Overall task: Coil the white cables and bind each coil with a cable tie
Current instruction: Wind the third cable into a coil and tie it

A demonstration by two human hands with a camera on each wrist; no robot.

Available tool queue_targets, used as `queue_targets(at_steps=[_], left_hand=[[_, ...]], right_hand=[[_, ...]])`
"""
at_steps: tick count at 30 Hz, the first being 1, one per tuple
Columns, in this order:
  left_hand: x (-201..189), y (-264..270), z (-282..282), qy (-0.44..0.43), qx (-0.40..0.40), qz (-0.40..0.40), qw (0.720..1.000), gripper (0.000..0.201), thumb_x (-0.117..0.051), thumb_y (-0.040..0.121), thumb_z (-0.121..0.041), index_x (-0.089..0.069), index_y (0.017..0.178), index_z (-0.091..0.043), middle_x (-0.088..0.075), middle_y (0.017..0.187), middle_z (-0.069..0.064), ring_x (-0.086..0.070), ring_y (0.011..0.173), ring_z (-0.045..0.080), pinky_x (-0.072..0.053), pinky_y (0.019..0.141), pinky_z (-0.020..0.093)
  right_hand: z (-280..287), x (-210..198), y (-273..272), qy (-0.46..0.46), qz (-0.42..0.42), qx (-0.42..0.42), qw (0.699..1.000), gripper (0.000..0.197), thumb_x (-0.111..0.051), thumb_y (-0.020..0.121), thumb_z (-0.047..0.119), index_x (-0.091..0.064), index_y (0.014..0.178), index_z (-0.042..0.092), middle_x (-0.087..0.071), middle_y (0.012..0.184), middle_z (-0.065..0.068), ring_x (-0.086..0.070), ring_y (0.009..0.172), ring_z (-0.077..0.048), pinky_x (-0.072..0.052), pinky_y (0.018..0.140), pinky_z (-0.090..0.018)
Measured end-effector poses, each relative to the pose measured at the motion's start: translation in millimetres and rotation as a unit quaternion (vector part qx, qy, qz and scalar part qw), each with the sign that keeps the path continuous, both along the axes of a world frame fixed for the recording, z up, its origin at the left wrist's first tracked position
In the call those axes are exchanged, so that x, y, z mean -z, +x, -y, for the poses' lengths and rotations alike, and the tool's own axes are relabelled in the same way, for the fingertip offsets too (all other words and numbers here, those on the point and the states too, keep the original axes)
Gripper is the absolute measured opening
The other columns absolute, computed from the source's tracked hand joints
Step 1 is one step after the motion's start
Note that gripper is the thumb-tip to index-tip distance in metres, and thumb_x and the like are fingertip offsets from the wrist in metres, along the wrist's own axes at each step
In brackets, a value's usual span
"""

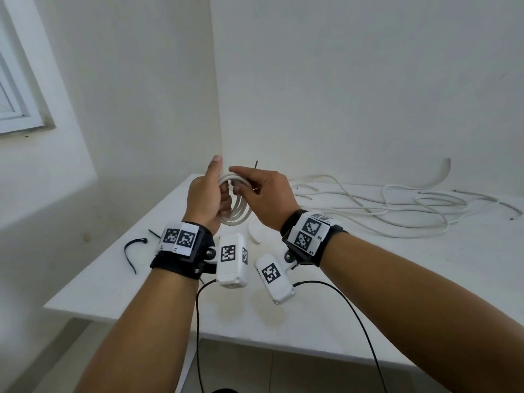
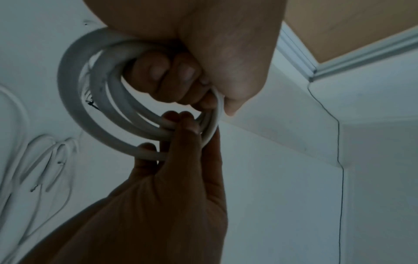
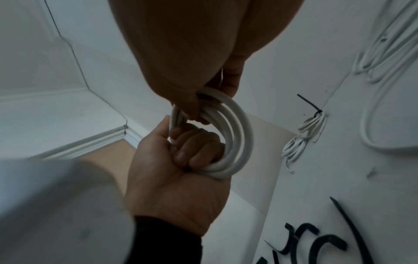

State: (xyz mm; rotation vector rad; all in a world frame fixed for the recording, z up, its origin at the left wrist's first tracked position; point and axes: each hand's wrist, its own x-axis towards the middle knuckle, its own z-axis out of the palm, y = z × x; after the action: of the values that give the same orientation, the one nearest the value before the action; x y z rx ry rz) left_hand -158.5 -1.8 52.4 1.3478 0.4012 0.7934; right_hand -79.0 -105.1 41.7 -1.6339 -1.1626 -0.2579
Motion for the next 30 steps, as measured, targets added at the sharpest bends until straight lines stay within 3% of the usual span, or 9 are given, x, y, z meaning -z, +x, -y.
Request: queue_targets(at_steps=[5,9,12,14,19,21,23,25,30], left_hand=[[8,-24,-36,-0.116,0.160,0.019,0.980,0.050,-0.046,0.097,-0.044,-0.043,0.056,-0.016,-0.025,0.045,-0.005,-0.023,0.038,0.011,-0.021,0.042,0.023],[17,-42,-50,-0.067,0.027,-0.014,0.997,0.053,-0.051,0.097,-0.040,-0.034,0.051,-0.021,-0.020,0.047,-0.003,-0.017,0.037,0.012,-0.014,0.041,0.021],[28,-53,-64,-0.049,-0.030,-0.041,0.998,0.051,-0.056,0.093,-0.036,-0.036,0.049,-0.022,-0.021,0.045,-0.004,-0.019,0.037,0.013,-0.015,0.044,0.022],[35,-59,-73,-0.037,-0.046,-0.065,0.996,0.045,-0.057,0.091,-0.035,-0.037,0.054,-0.020,-0.023,0.044,-0.005,-0.020,0.037,0.013,-0.017,0.044,0.022],[53,-74,-99,-0.090,-0.064,-0.056,0.992,0.043,-0.053,0.089,-0.027,-0.026,0.056,-0.022,-0.017,0.044,-0.005,-0.015,0.037,0.013,-0.014,0.041,0.018],[57,-80,-110,-0.102,-0.074,-0.055,0.991,0.042,-0.052,0.088,-0.026,-0.024,0.056,-0.022,-0.016,0.044,-0.006,-0.014,0.036,0.013,-0.015,0.038,0.017],[58,-81,-111,-0.104,-0.076,-0.054,0.990,0.042,-0.051,0.089,-0.025,-0.025,0.056,-0.022,-0.016,0.044,-0.006,-0.014,0.036,0.012,-0.015,0.038,0.017],[58,-76,-108,-0.108,-0.073,-0.051,0.990,0.043,-0.052,0.089,-0.025,-0.025,0.055,-0.022,-0.016,0.044,-0.006,-0.014,0.036,0.012,-0.014,0.039,0.018],[55,-64,-95,-0.120,-0.058,-0.053,0.990,0.045,-0.052,0.088,-0.026,-0.023,0.055,-0.023,-0.015,0.045,-0.005,-0.013,0.038,0.013,-0.012,0.042,0.019]], right_hand=[[-28,-2,-6,-0.039,0.027,-0.020,0.999,0.032,-0.059,0.093,0.010,-0.068,0.124,0.015,-0.067,0.079,0.008,-0.062,0.075,-0.006,-0.044,0.077,-0.015],[-49,6,-22,-0.062,0.072,-0.082,0.992,0.033,-0.060,0.093,0.011,-0.068,0.125,0.017,-0.069,0.086,0.010,-0.061,0.076,0.000,-0.045,0.078,-0.014],[-55,9,-25,-0.140,0.036,-0.134,0.980,0.039,-0.063,0.095,0.027,-0.060,0.133,0.026,-0.071,0.103,0.010,-0.065,0.083,0.002,-0.049,0.083,-0.015],[-57,15,-30,-0.211,0.014,-0.145,0.967,0.044,-0.062,0.094,0.039,-0.053,0.137,0.034,-0.072,0.100,0.007,-0.069,0.078,-0.003,-0.054,0.082,-0.021],[-61,24,-29,-0.224,-0.069,-0.067,0.970,0.046,-0.067,0.090,0.041,-0.053,0.129,0.022,-0.070,0.094,0.009,-0.069,0.062,-0.006,-0.055,0.073,-0.028],[-57,23,-19,-0.334,0.008,-0.038,0.942,0.032,-0.070,0.087,0.039,-0.065,0.113,0.021,-0.063,0.088,0.013,-0.063,0.069,-0.007,-0.048,0.073,-0.026],[-54,30,-18,-0.454,0.067,-0.038,0.887,0.023,-0.074,0.083,0.038,-0.073,0.099,0.022,-0.056,0.079,0.017,-0.057,0.079,-0.009,-0.044,0.074,-0.025],[-55,40,-22,-0.520,0.080,-0.053,0.849,0.021,-0.076,0.081,0.037,-0.075,0.093,0.021,-0.064,0.077,0.014,-0.060,0.078,-0.010,-0.047,0.072,-0.025],[-51,50,-20,-0.539,0.056,-0.057,0.838,0.014,-0.075,0.081,0.026,-0.073,0.090,0.015,-0.075,0.090,-0.001,-0.059,0.060,-0.010,-0.051,0.063,-0.024]])
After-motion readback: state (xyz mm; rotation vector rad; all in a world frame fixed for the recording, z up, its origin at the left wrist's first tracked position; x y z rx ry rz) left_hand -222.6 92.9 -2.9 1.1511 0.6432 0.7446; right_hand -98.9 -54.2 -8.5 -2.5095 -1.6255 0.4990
